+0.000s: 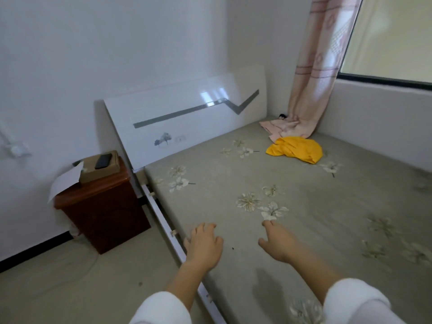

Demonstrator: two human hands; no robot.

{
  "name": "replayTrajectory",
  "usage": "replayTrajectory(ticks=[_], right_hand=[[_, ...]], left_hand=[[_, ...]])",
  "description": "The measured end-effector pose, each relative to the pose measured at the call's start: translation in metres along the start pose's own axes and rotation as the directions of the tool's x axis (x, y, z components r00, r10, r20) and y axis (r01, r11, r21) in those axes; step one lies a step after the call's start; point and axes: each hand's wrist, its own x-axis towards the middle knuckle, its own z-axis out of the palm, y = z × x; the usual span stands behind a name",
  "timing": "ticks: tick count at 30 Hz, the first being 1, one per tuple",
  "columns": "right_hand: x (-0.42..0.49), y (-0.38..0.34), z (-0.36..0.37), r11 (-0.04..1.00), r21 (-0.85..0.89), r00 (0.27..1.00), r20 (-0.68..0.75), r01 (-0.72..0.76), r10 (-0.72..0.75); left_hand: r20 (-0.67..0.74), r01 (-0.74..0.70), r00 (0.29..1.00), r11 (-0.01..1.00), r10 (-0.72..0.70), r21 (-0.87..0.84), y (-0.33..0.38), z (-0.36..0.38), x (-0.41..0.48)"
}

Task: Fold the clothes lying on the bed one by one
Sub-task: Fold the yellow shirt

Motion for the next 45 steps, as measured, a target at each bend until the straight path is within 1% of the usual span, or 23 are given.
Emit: replayTrajectory(ticks=[5,10,12,14,16,18,21,25,28,31,36,38,40,42,45], right_hand=[[0.082,-0.042,-0.014,1.000,0.015,1.000,-0.024,-0.019,0.019],[0.173,-0.091,-0.020,0.996,0.068,0.996,-0.060,-0.058,0.062],[0.213,-0.112,-0.022,0.987,0.125,0.990,-0.090,-0.101,0.113],[0.247,-0.134,-0.021,0.965,0.204,0.974,-0.115,-0.167,0.193],[0.274,-0.153,-0.014,0.927,0.293,0.957,-0.099,-0.234,0.273],[0.296,-0.165,-0.006,0.890,0.347,0.941,-0.057,-0.294,0.333],[0.323,-0.164,0.002,0.848,0.370,0.911,-0.014,-0.379,0.413],[0.365,-0.137,0.001,0.777,0.380,0.845,0.022,-0.501,0.534],[0.414,-0.112,0.002,0.751,0.368,0.814,0.030,-0.549,0.580],[0.476,-0.091,0.009,0.720,0.393,0.797,0.063,-0.573,0.600],[0.563,-0.063,0.045,0.672,0.408,0.765,0.112,-0.617,0.634],[0.595,-0.051,0.064,0.654,0.406,0.745,0.114,-0.639,0.657],[0.623,-0.037,0.081,0.646,0.385,0.727,0.106,-0.659,0.679],[0.649,-0.021,0.096,0.652,0.374,0.723,0.076,-0.659,0.687],[0.684,0.007,0.112,0.662,0.376,0.712,-0.010,-0.648,0.702]], left_hand=[[0.011,-0.033,0.999,0.999,0.033,0.034,-0.025,-0.031,0.099],[-0.018,-0.140,0.990,0.988,0.141,0.066,-0.069,-0.069,0.214],[-0.018,-0.195,0.981,0.980,0.196,0.044,-0.088,-0.085,0.259],[0.027,-0.235,0.972,0.972,0.234,0.014,-0.106,-0.100,0.301],[0.084,-0.266,0.961,0.964,0.264,0.015,-0.123,-0.110,0.340],[0.134,-0.303,0.946,0.951,0.294,0.054,-0.136,-0.116,0.381],[0.223,-0.374,0.913,0.918,0.340,0.134,-0.142,-0.124,0.444],[0.264,-0.414,0.892,0.897,0.367,0.153,-0.134,-0.122,0.529],[0.293,-0.437,0.878,0.885,0.379,0.163,-0.126,-0.100,0.589],[0.353,-0.451,0.855,0.881,0.380,0.145,-0.122,-0.060,0.644],[0.479,-0.448,0.812,0.882,0.333,0.147,-0.120,0.015,0.719],[0.512,-0.481,0.787,0.862,0.344,0.160,-0.121,0.048,0.744],[0.561,-0.523,0.748,0.835,0.354,0.169,-0.122,0.082,0.766],[0.586,-0.545,0.729,0.818,0.354,0.183,-0.118,0.113,0.793],[0.550,-0.598,0.724,0.776,0.416,0.201,-0.098,0.153,0.843]])
